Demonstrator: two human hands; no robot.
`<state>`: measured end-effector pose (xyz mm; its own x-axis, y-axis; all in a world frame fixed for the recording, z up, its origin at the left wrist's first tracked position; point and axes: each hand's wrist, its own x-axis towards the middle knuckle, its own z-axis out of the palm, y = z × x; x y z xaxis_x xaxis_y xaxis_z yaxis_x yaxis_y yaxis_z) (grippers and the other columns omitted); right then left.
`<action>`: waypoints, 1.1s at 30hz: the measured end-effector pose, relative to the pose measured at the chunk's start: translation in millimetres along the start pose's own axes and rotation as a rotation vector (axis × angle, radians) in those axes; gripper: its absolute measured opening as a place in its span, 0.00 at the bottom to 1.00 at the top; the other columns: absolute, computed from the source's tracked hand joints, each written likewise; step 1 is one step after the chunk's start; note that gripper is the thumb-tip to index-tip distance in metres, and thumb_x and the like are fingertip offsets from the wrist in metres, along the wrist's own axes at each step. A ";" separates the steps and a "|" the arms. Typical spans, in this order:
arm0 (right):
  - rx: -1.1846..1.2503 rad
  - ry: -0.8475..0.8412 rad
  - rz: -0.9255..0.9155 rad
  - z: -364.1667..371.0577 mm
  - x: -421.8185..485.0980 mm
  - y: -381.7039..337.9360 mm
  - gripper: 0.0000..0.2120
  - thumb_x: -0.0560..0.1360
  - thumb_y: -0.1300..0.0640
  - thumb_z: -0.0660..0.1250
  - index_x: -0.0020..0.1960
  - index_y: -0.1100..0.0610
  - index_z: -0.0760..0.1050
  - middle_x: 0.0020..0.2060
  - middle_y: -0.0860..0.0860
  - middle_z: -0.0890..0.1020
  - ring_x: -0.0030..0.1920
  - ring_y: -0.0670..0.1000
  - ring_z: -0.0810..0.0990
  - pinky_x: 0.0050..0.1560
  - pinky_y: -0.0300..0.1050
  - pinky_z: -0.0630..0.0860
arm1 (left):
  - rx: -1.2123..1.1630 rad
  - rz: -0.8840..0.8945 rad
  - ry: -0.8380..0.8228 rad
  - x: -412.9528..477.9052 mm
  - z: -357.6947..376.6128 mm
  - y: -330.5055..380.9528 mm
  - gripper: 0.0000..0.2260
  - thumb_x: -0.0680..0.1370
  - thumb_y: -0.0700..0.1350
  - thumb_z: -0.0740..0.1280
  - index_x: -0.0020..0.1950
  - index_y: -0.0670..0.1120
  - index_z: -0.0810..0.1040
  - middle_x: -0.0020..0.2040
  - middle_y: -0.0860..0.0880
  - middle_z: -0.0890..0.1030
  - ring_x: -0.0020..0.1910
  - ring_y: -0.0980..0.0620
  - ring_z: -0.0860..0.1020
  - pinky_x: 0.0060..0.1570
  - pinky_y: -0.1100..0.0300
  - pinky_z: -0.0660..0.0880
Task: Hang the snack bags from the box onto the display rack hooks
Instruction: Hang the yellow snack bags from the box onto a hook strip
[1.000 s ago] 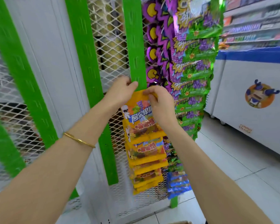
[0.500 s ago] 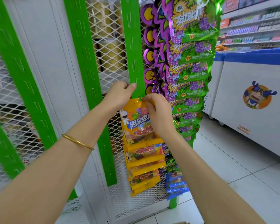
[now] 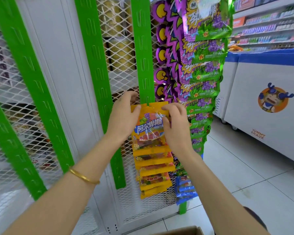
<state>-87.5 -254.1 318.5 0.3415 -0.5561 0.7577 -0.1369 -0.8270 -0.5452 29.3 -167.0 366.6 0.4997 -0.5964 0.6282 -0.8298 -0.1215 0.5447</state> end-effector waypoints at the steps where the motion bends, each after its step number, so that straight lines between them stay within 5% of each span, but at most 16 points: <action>1: -0.018 0.040 -0.018 -2.9 -11.0 1.5 0.14 0.74 0.70 0.61 0.58 0.61 0.73 0.60 0.54 0.70 0.55 0.44 0.69 0.55 0.36 0.68 | 0.054 0.039 0.073 -14.2 2.2 -3.1 0.17 0.78 0.41 0.63 0.67 0.45 0.70 0.64 0.49 0.73 0.65 0.52 0.69 0.64 0.65 0.60; 3: -0.027 0.092 -0.023 -7.4 -39.7 8.6 0.13 0.74 0.69 0.62 0.57 0.60 0.74 0.59 0.53 0.70 0.57 0.49 0.71 0.55 0.40 0.71 | 0.098 0.123 0.192 -46.6 9.0 -11.0 0.17 0.77 0.41 0.63 0.65 0.45 0.71 0.65 0.48 0.72 0.65 0.52 0.65 0.64 0.70 0.54; 6: 0.041 -0.024 0.055 -9.7 -96.6 31.8 0.12 0.74 0.69 0.62 0.56 0.59 0.75 0.54 0.49 0.71 0.48 0.44 0.72 0.47 0.33 0.71 | 0.021 0.183 0.169 -106.6 30.9 -30.3 0.15 0.75 0.40 0.63 0.61 0.44 0.73 0.62 0.48 0.74 0.63 0.52 0.67 0.65 0.62 0.61; 13: -0.174 -0.871 0.585 9.1 -253.1 142.5 0.10 0.75 0.61 0.64 0.56 0.60 0.76 0.48 0.54 0.80 0.52 0.58 0.78 0.46 0.39 0.71 | -0.115 -0.122 -0.490 -266.7 112.1 -108.3 0.13 0.77 0.38 0.63 0.59 0.50 0.73 0.58 0.52 0.72 0.59 0.51 0.72 0.58 0.51 0.72; 16: -0.300 -1.188 0.625 19.1 -296.4 171.1 0.14 0.74 0.58 0.66 0.58 0.61 0.74 0.55 0.58 0.79 0.57 0.57 0.76 0.52 0.44 0.71 | -0.119 -0.271 -0.624 -289.6 130.6 -119.8 0.13 0.77 0.39 0.63 0.59 0.51 0.72 0.56 0.54 0.69 0.57 0.55 0.72 0.56 0.59 0.71; 21: -0.557 -1.593 0.624 12.0 -347.1 198.7 0.12 0.68 0.53 0.73 0.49 0.57 0.78 0.48 0.54 0.80 0.51 0.55 0.79 0.50 0.47 0.77 | -0.102 -0.316 -0.683 -282.5 138.1 -121.1 0.10 0.79 0.42 0.63 0.59 0.50 0.73 0.56 0.53 0.71 0.55 0.58 0.72 0.57 0.61 0.69; 26: -0.502 -1.682 0.603 5.8 -346.2 202.8 0.10 0.69 0.55 0.73 0.36 0.58 0.74 0.36 0.54 0.75 0.41 0.55 0.76 0.40 0.46 0.72 | -0.102 -0.350 -0.719 -278.1 142.0 -117.8 0.10 0.79 0.41 0.62 0.59 0.49 0.74 0.57 0.52 0.71 0.54 0.58 0.73 0.56 0.62 0.69; 30: -0.182 -1.581 0.731 -3.2 -306.6 184.9 0.10 0.74 0.55 0.68 0.52 0.60 0.77 0.40 0.51 0.77 0.42 0.50 0.76 0.33 0.39 0.72 | -0.179 -0.392 -0.891 -281.1 144.5 -116.5 0.10 0.78 0.44 0.64 0.60 0.49 0.74 0.58 0.52 0.75 0.55 0.57 0.74 0.54 0.63 0.69; 33: 0.052 -1.434 0.790 -12.2 -272.2 161.5 0.05 0.75 0.58 0.67 0.50 0.57 0.75 0.39 0.48 0.76 0.39 0.45 0.74 0.33 0.31 0.71 | -0.262 -0.458 -1.041 -287.2 144.0 -115.6 0.15 0.77 0.46 0.67 0.63 0.48 0.73 0.59 0.51 0.77 0.57 0.55 0.76 0.58 0.60 0.72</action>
<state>-213.9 -237.3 28.6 0.7430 -0.2633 -0.6153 -0.6667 -0.3713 -0.6462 -54.1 -95.9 43.2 0.1930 -0.9166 -0.3502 -0.4874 -0.3993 0.7766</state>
